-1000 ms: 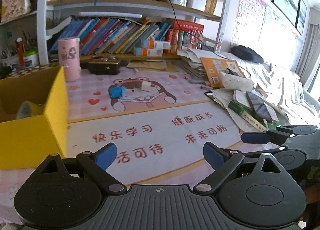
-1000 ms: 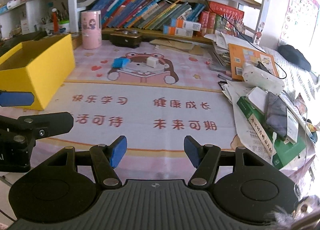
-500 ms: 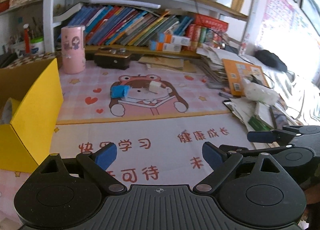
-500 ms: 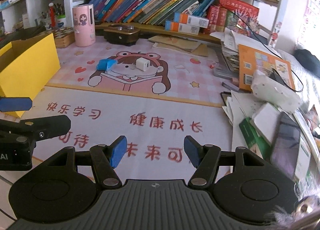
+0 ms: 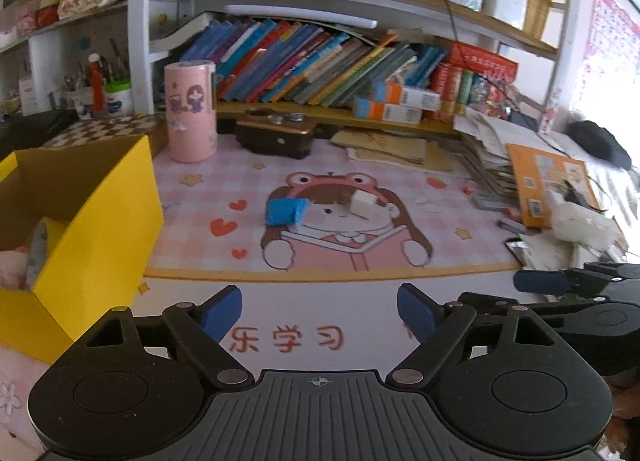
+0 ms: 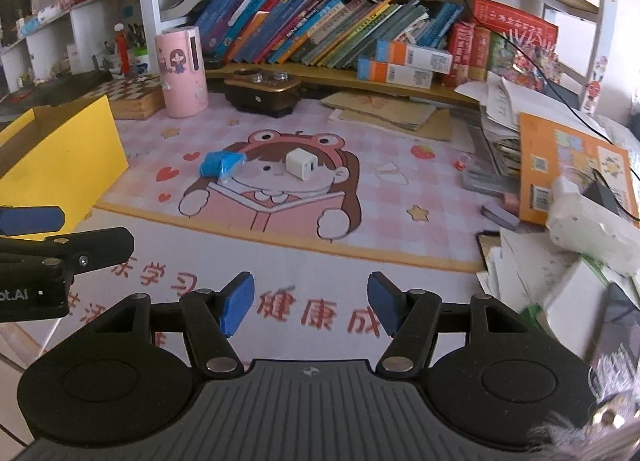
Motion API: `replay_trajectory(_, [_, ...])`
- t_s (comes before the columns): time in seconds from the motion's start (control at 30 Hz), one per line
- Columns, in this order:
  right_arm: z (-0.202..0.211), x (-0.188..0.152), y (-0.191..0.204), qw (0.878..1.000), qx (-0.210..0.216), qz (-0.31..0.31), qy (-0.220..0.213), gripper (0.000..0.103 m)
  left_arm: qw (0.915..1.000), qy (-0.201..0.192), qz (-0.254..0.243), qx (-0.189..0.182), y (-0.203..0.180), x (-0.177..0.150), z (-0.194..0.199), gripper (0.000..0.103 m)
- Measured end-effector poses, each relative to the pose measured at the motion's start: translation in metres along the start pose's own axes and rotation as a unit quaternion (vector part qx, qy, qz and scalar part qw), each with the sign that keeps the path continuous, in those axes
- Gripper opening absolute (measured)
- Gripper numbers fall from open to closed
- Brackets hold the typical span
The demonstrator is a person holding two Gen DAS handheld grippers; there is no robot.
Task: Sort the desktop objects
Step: 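Withdraw both grippers from the box toward the blue block and white plug, then grasp the white charger plug with the right gripper while the left gripper grasps the blue block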
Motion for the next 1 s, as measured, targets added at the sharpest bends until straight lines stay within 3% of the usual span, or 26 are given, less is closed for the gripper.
replay_trajectory(0.6, [-0.067,0.034,-0.015,1.000,0.020,0.004,-0.015,0.059,0.9988,-0.001,-0.014,0.047,0.001,0.023,-0.079,0.082])
replay_trajectory(0.77, [-0.104,0.044,-0.012,0.999,0.024,0.022,-0.016,0.056,0.9970,0.016,-0.019,0.073,0.005,0.015,-0.111,0.082])
replay_trajectory(1.0, [-0.161,0.054,-0.016,0.999,0.023,0.037,-0.005,0.055,0.9952,0.018,-0.003,0.096,0.018,0.017,-0.124,0.082])
Point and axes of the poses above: each gripper's, at about its wrist camera, not at the fingertips, and z roughly against the way its jaws point, y to its left, x to its top, the point moved 2 cm from there along -z, roughly the way its jaws point, and after that the axes turned 6 degrees about -y, right-handed, at the moved point
